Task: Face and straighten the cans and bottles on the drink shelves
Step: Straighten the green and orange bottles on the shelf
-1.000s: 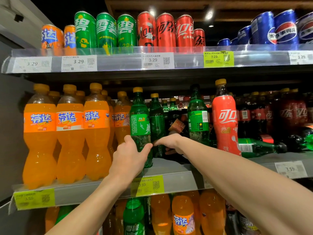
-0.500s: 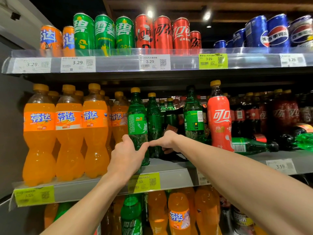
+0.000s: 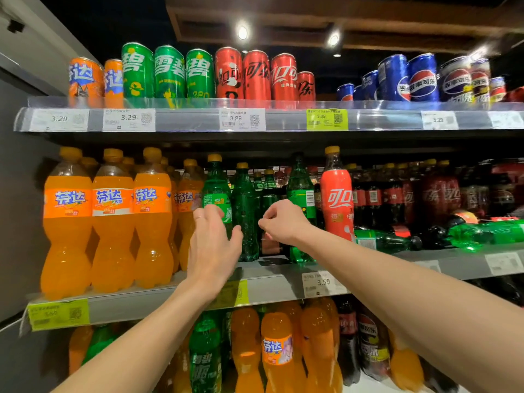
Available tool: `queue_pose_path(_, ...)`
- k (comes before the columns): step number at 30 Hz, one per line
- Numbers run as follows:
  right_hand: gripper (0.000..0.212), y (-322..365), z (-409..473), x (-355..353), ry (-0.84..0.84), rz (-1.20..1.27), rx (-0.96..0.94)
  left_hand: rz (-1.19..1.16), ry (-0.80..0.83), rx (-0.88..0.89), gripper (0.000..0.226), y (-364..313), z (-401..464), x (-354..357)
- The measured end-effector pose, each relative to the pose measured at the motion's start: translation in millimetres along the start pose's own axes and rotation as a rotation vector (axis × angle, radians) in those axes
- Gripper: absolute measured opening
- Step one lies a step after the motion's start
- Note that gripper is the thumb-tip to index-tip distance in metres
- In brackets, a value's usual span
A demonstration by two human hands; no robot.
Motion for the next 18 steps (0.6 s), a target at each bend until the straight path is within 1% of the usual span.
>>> queue_pose_path(2, 0.014, 4, -7, -18, -0.142, 0.023, -0.029, -0.057, 0.033, 0.066, 0.024, -20, 0, 5)
queue_pose_path(3, 0.013, 4, -11, -27, -0.206, 0.027, -0.041, -0.082, 0.075, 0.072, 0.022, -29, 0, 11)
queue_pose_path(6, 0.015, 4, -28, -51, -0.337, -0.08, -0.151, -0.141, 0.236, 0.017, 0.026, -48, -2, 33)
queue_pose_path(8, 0.021, 1, -37, -58, -0.321, -0.229, -0.22, -0.148, 0.372, -0.049, 0.038, -54, -4, 49)
queue_pose_path(10, 0.033, -5, -42, -58, -0.257, -0.356, -0.222, -0.161, 0.525, -0.146, 0.053, -55, -5, 64)
queue_pose_path(12, 0.043, -10, -42, -58, -0.203, -0.371, -0.198, -0.232, 0.647, -0.257, 0.071, -55, -5, 78)
queue_pose_path(13, 0.045, -12, -40, -57, -0.192, -0.353, -0.184, -0.278, 0.688, -0.298, 0.078, -55, -4, 84)
queue_pose_path(14, 0.045, -13, -39, -57, -0.188, -0.33, -0.166, -0.315, 0.716, -0.313, 0.081, -56, -3, 89)
queue_pose_path(15, 0.045, -13, -37, -57, -0.193, -0.308, -0.15, -0.334, 0.733, -0.312, 0.076, -57, -3, 92)
queue_pose_path(16, 0.045, -13, -36, -57, -0.202, -0.287, -0.136, -0.339, 0.732, -0.304, 0.067, -57, -2, 96)
queue_pose_path(18, 0.043, -13, -34, -57, -0.212, -0.261, -0.118, -0.33, 0.682, -0.285, 0.048, -54, -1, 99)
Point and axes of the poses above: each hand's wrist, its own z-axis towards the middle knuckle, its own x-axis out of the palm, y = z × x, the point moved 3 cm from there along z, towards the middle knuckle, and after that the axes turned 6 degrees about -y, right-handed, at the moved point
